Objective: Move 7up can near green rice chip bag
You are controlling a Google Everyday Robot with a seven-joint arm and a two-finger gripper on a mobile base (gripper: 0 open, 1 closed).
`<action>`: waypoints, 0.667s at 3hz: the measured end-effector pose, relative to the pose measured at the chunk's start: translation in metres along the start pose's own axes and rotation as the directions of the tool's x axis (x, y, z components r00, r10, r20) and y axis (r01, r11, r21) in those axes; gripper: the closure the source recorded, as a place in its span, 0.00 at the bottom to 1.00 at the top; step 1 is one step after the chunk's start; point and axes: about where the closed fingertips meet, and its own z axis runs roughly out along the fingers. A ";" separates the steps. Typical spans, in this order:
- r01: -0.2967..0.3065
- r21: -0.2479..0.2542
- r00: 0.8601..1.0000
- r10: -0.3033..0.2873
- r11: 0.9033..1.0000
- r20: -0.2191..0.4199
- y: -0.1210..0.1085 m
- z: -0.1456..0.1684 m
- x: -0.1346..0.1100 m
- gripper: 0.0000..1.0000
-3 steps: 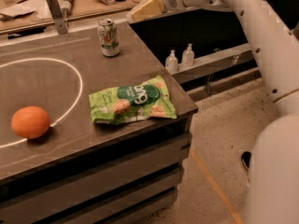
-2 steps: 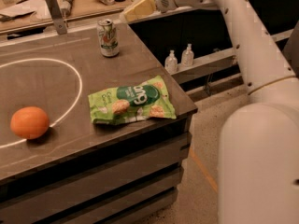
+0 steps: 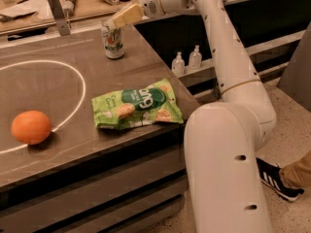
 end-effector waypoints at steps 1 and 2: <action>-0.019 0.004 1.000 0.020 1.000 -0.019 0.001 0.006 0.011 0.00; -0.017 0.007 0.999 0.018 1.000 -0.047 0.002 0.013 0.027 0.00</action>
Offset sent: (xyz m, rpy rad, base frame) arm -0.0031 0.0019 -0.0515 -0.0729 0.0242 -0.0381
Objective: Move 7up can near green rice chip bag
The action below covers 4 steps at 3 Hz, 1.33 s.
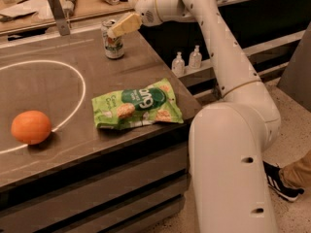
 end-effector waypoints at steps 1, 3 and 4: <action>0.008 0.016 1.000 -0.008 1.000 -0.017 -0.002 0.008 0.017 0.00; -0.017 0.026 1.000 0.016 1.000 0.009 -0.006 0.035 0.042 0.02; -0.039 0.011 0.999 0.038 0.999 0.036 -0.003 0.048 0.043 0.33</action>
Offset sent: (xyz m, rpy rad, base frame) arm 0.0157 0.0043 -0.0546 -0.0307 -0.0119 -0.0540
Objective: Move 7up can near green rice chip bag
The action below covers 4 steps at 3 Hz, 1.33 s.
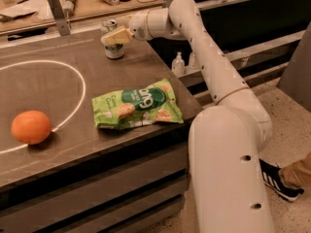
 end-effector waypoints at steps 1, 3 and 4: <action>-0.026 -0.029 0.999 0.027 0.999 0.019 0.005 0.007 -0.006 0.64; -0.045 -0.141 0.999 0.048 0.989 0.019 0.035 -0.005 -0.038 1.00; -0.056 -0.135 0.996 0.065 0.989 0.063 0.052 -0.038 -0.067 1.00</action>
Offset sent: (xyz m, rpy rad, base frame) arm -0.0133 0.0128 0.0212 0.0008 0.0585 0.1018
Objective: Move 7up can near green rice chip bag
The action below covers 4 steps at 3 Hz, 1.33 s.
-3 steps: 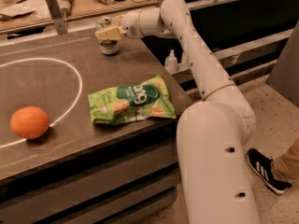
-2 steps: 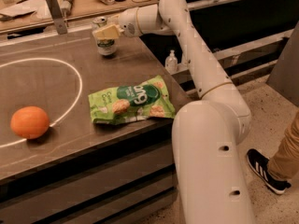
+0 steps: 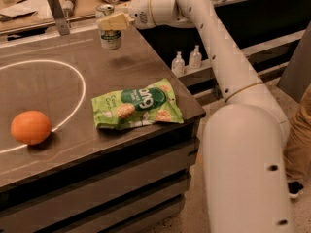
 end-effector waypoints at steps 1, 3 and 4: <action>0.035 0.070 0.998 -0.039 0.997 0.048 0.039 -0.059 -0.054 1.00; 0.018 0.119 1.000 -0.017 0.993 -0.009 0.107 -0.124 -0.043 1.00; 0.019 0.117 1.000 -0.018 0.993 -0.007 0.104 -0.122 -0.039 1.00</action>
Offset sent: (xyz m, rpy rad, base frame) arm -0.2185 -0.0891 0.0241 -0.1078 0.0292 -0.0719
